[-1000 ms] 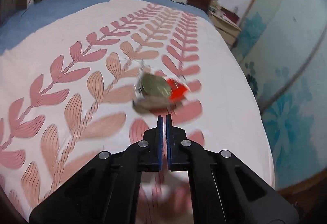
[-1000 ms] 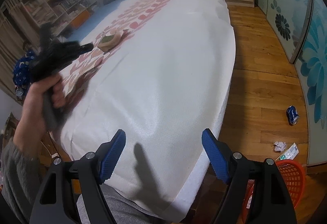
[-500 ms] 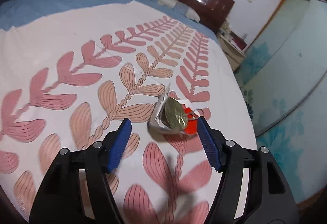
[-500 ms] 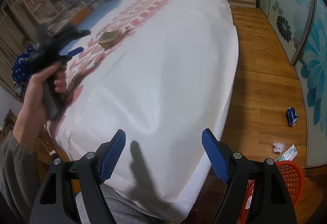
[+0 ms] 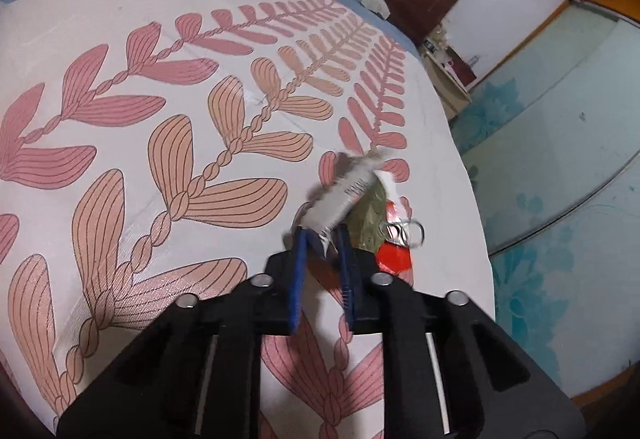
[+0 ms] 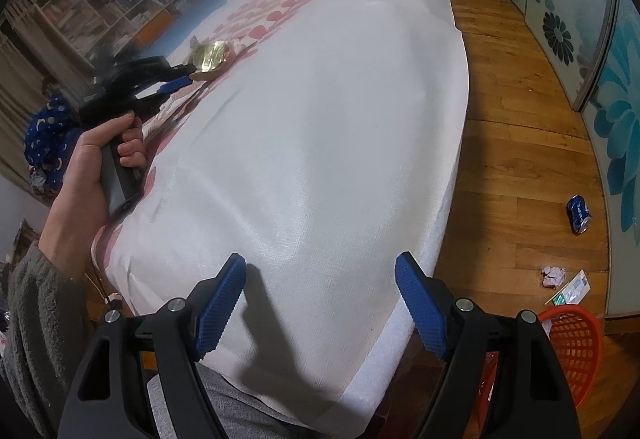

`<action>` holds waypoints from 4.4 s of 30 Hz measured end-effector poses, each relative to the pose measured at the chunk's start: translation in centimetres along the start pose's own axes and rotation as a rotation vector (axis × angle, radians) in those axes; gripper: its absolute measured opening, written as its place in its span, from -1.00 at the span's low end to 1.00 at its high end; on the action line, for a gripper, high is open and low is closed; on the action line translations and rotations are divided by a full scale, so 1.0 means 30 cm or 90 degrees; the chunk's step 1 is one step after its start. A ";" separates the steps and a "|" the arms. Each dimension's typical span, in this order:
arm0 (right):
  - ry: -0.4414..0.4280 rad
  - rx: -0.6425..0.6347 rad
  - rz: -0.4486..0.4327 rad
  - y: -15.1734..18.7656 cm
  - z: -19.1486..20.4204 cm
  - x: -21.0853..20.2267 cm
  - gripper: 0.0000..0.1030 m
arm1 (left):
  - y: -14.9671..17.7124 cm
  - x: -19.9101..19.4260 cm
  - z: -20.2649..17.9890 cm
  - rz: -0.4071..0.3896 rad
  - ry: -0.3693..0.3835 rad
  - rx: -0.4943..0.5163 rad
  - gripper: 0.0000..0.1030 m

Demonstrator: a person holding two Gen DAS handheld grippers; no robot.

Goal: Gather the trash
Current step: 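Grasp the paper snack bag with the left tool, then grasp the metal can lid with the right tool while the left tool holds the bag, then carry the bag and can lid to the red basket and release both, then move both open tools back over the bed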

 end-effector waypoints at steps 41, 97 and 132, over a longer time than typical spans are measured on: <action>0.086 -0.192 -0.090 -0.132 0.196 0.114 0.78 | 0.362 -0.563 -0.369 -0.076 -0.159 0.269 -0.81; 0.204 0.201 -0.067 0.464 -1.276 -0.572 0.61 | 1.394 0.017 -1.369 0.414 0.060 0.477 0.08; 0.024 -0.079 -0.330 -0.148 0.319 -0.610 0.87 | 0.364 -0.771 -0.513 -0.071 -0.162 0.302 0.67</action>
Point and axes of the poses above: each gripper's, at about its wrist camera, not at the fingertips, and x roughly the way its jaws point, z to its left, y to its underside, the point moved 8 cm from there along x, roughly the way its jaws point, and after that the axes turned 7 degrees about x, right-handed, at the moved point
